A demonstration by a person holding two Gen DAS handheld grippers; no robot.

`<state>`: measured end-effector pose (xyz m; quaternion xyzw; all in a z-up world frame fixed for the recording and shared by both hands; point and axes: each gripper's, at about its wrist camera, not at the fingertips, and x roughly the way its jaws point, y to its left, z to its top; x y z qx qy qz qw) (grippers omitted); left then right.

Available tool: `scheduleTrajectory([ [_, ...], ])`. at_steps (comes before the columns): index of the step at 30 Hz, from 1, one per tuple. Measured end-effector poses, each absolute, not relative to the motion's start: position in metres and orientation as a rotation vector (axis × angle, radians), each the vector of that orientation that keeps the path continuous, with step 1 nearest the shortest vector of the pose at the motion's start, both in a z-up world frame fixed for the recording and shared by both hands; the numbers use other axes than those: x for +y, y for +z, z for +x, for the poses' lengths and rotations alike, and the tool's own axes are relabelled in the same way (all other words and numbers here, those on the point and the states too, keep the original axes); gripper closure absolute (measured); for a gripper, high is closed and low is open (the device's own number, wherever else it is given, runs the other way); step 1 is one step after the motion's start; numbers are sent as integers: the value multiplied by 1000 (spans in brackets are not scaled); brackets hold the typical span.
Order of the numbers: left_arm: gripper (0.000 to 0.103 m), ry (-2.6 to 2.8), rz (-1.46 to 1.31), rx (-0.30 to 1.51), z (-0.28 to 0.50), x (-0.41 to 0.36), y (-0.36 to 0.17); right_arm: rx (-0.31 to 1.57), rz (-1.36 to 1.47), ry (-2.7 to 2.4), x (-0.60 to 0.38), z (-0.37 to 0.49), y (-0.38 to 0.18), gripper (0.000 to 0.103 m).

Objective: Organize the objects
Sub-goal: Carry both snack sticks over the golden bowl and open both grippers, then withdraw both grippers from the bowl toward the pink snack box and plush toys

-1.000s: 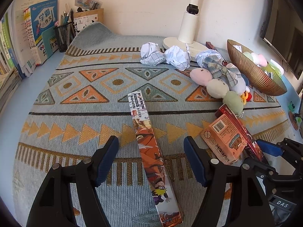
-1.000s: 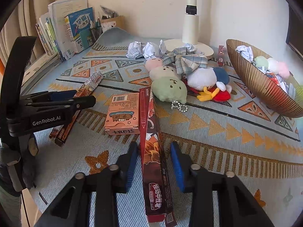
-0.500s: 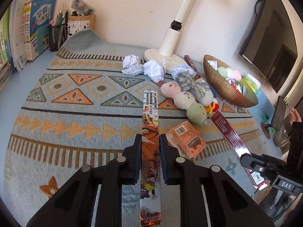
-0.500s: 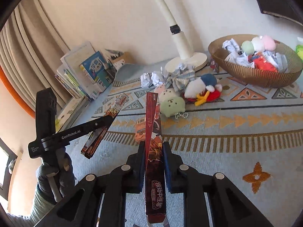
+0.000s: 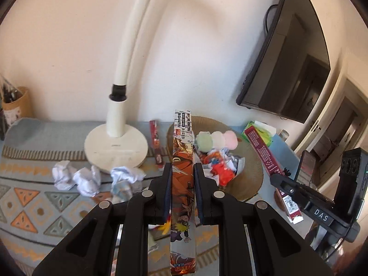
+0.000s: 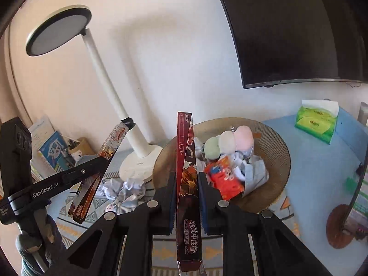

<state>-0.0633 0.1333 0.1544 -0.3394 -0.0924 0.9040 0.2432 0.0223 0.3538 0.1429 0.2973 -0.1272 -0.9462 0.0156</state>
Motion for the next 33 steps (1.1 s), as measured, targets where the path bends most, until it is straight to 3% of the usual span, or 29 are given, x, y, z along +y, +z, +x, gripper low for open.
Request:
scheduleTrajectory([
  [3,88,2461,-898,-243,-92,170,151,-348,947,-2968,367,-12,139,81],
  [4,82,2466,-884,-239,-101,179,150,-343,994,-2964,373,-23,134,71],
  [6,55,2450,-919,-261,-121,189,143,-375,1068,-2967,384,-31,126,66],
  [9,53,2453,-950,-340,-129,177,136,-438,1079,-2902,389,-14,117,66],
  [13,53,2467,-948,-401,-96,131,138,-371,1064,-2806,356,27,111,64],
  [15,53,2510,-939,-411,-69,100,138,-301,1050,-2746,326,49,109,58],
  [17,46,2577,-936,-396,-39,68,135,-234,1048,-2690,294,66,103,39],
  [19,16,2684,-938,-352,-12,38,128,-140,1053,-2655,260,78,92,38],
  [21,3,2805,-938,-337,15,7,115,-34,1072,-2626,230,82,72,38],
  [28,3,3056,-1184,-224,36,-65,35,112,1246,-2548,191,63,-2,38],
  [33,3,3040,-1241,-338,28,-81,24,50,1292,-2535,200,54,-9,32],
])
